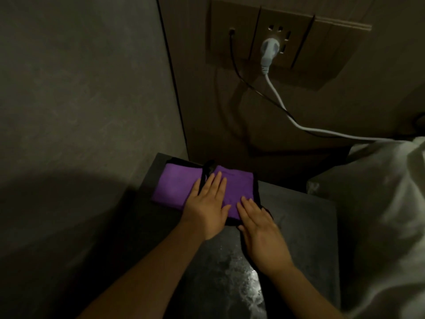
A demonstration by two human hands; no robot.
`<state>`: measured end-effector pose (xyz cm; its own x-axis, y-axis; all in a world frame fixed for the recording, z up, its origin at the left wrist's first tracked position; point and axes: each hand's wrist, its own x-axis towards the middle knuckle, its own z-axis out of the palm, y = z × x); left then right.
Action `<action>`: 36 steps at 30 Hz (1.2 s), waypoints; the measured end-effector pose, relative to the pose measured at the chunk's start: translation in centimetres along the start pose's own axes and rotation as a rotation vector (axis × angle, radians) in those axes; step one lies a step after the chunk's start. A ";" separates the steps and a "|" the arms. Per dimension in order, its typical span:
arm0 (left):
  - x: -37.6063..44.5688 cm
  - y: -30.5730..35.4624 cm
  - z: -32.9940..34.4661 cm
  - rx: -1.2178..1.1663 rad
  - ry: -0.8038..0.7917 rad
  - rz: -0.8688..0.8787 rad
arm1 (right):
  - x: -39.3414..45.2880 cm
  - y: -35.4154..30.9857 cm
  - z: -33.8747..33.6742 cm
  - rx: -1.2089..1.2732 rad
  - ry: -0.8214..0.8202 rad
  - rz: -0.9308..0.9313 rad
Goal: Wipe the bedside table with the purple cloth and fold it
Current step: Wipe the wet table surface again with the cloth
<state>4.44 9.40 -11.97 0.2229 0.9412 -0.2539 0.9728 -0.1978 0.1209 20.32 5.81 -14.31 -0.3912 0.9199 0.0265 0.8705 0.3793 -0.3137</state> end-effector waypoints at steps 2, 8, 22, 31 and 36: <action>-0.1 -0.1 0.3 0.017 -0.037 -0.012 | 0.1 0.2 -0.4 -0.003 -0.027 -0.002; -0.8 -1.6 -1.7 -0.139 0.179 -0.018 | 1.2 -1.0 -2.2 0.081 0.058 0.047; -5.2 -8.9 0.0 -0.583 0.364 -0.369 | 11.0 -11.0 1.2 0.084 -0.343 -0.206; -6.9 -12.2 -1.0 -0.689 0.617 -0.444 | 14.2 -11.6 3.1 0.028 -0.240 -0.150; -7.5 -13.2 -0.5 -0.741 0.542 -0.415 | 13.4 -13.7 5.0 0.168 -0.202 -0.171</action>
<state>-10.12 5.07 -11.20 -0.3624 0.9313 0.0369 0.6412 0.2204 0.7350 1.64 12.43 -14.35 -0.5938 0.7994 -0.0913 0.7321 0.4898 -0.4735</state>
